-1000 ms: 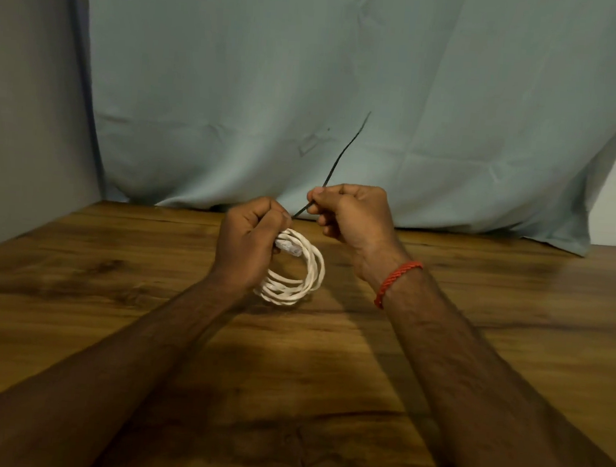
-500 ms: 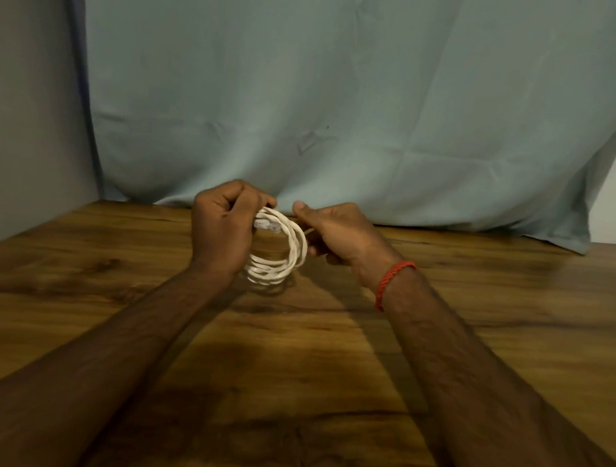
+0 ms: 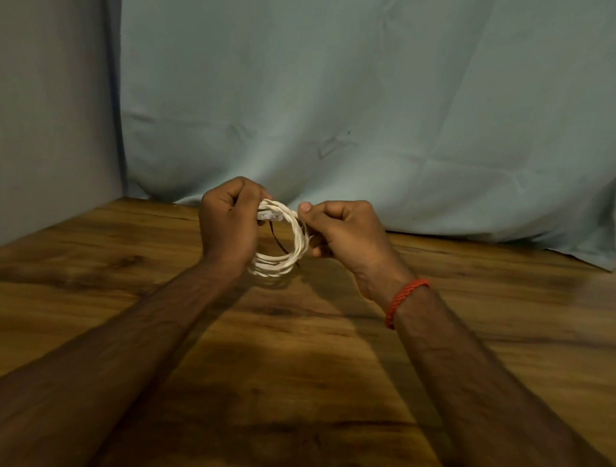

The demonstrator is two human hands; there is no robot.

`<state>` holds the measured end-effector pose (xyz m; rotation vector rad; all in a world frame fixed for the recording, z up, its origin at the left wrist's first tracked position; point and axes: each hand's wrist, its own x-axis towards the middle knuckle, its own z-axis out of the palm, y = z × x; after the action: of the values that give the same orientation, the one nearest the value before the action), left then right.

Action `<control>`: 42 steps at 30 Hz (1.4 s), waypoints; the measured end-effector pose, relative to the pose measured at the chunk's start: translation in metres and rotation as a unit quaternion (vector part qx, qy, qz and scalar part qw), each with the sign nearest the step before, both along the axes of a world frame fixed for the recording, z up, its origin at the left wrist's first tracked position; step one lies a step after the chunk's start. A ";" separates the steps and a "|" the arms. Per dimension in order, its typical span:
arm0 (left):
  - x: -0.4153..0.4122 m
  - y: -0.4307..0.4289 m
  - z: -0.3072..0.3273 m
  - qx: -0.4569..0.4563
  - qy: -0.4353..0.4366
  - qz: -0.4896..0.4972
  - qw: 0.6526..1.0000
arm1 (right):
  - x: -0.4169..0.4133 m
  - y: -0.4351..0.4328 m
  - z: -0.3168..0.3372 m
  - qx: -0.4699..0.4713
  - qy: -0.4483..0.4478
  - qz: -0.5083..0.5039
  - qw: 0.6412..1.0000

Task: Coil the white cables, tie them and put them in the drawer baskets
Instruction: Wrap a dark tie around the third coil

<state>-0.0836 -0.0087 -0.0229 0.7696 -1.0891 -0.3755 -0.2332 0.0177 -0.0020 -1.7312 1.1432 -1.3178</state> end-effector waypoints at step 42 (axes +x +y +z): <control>-0.014 0.009 -0.004 0.141 0.066 -0.220 0.963 | -0.015 -0.021 -0.010 -0.262 0.197 -0.144 0.934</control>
<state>-0.0976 0.0002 -0.0272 0.7354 -1.0893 -0.9627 -0.2481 -0.0033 -0.0120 -2.3658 1.3959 -1.6046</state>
